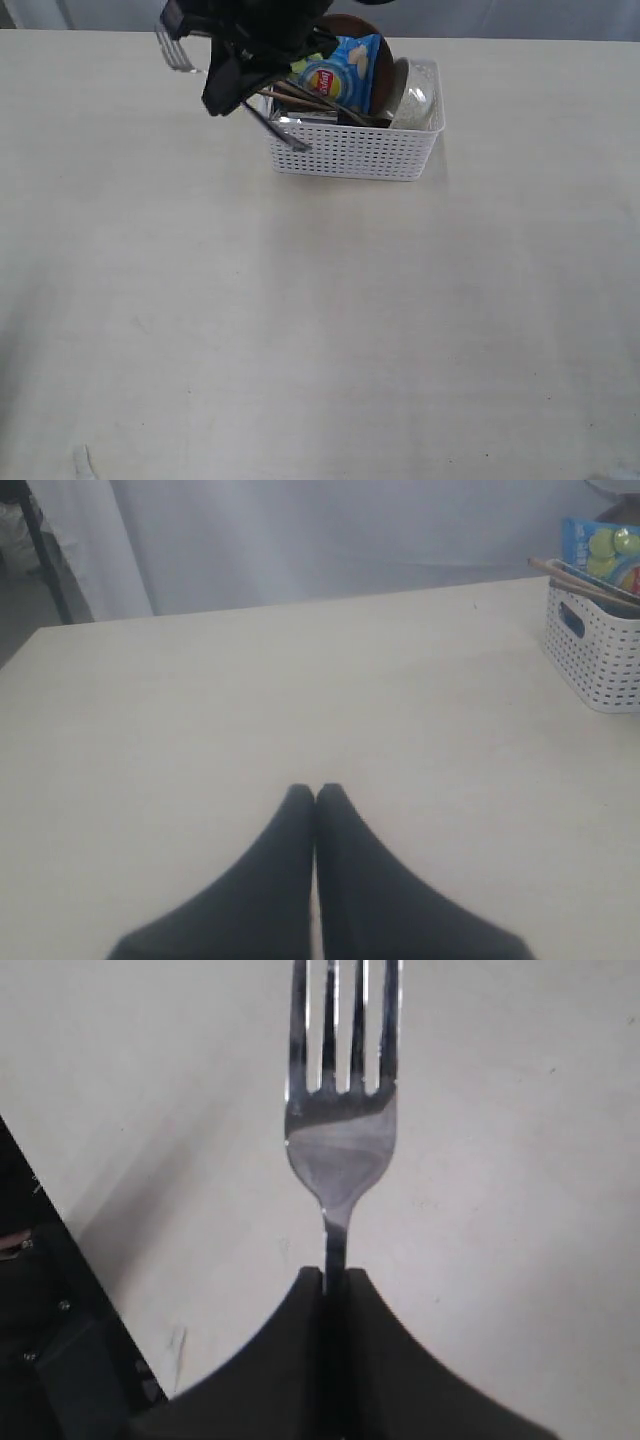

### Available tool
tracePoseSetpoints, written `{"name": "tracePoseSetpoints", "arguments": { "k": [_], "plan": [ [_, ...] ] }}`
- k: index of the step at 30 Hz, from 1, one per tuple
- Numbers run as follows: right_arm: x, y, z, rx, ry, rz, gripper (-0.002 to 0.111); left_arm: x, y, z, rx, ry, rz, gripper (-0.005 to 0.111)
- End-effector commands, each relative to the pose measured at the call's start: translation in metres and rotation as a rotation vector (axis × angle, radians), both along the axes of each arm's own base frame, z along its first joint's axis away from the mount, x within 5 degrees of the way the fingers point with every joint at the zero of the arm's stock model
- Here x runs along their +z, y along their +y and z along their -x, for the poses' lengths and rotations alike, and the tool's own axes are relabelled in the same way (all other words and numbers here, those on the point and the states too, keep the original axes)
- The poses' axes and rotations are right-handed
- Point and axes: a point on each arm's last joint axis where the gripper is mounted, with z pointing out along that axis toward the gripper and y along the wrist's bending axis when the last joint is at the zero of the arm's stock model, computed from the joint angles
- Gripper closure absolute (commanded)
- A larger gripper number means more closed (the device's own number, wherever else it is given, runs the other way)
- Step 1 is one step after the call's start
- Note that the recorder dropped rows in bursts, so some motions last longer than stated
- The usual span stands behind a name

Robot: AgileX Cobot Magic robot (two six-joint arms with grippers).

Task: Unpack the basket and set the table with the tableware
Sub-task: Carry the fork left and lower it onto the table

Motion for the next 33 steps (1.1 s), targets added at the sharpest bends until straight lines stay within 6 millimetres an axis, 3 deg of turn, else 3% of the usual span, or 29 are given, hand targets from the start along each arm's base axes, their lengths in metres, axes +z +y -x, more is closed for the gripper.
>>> {"name": "tracePoseSetpoints", "arguments": {
  "k": [1, 5, 9, 13, 17, 22, 27, 33],
  "plan": [
    [0.003, 0.013, 0.036, -0.091, -0.051, 0.014, 0.109, -0.001, 0.000, 0.000, -0.004, 0.000, -0.001, 0.107],
    [-0.011, 0.036, 0.079, -0.190, -0.120, 0.012, 0.109, -0.001, 0.000, 0.000, -0.004, 0.000, -0.001, 0.107],
    [-0.029, 0.063, 0.120, -0.117, -0.168, 0.009, 0.109, -0.001, 0.000, 0.000, -0.004, 0.000, -0.001, 0.107],
    [-0.036, 0.083, 0.138, -0.006, -0.271, -0.027, 0.109, -0.001, 0.000, 0.000, -0.004, 0.000, -0.001, 0.107],
    [-0.035, 0.089, 0.147, -0.072, -0.196, -0.065, 0.109, -0.001, 0.000, 0.000, -0.004, 0.000, -0.001, 0.107],
    [-0.043, 0.088, 0.140, -0.407, -0.019, -0.025, 0.109, -0.001, 0.000, 0.000, -0.004, 0.000, -0.001, 0.107],
    [-0.066, 0.090, 0.135, -0.643, -0.059, 0.050, 0.109, -0.001, 0.000, 0.000, -0.004, 0.000, -0.001, 0.107],
    [-0.088, 0.106, 0.139, -0.684, -0.099, 0.159, 0.109, -0.001, 0.000, 0.000, -0.004, 0.000, -0.001, 0.107]
  ]
}}
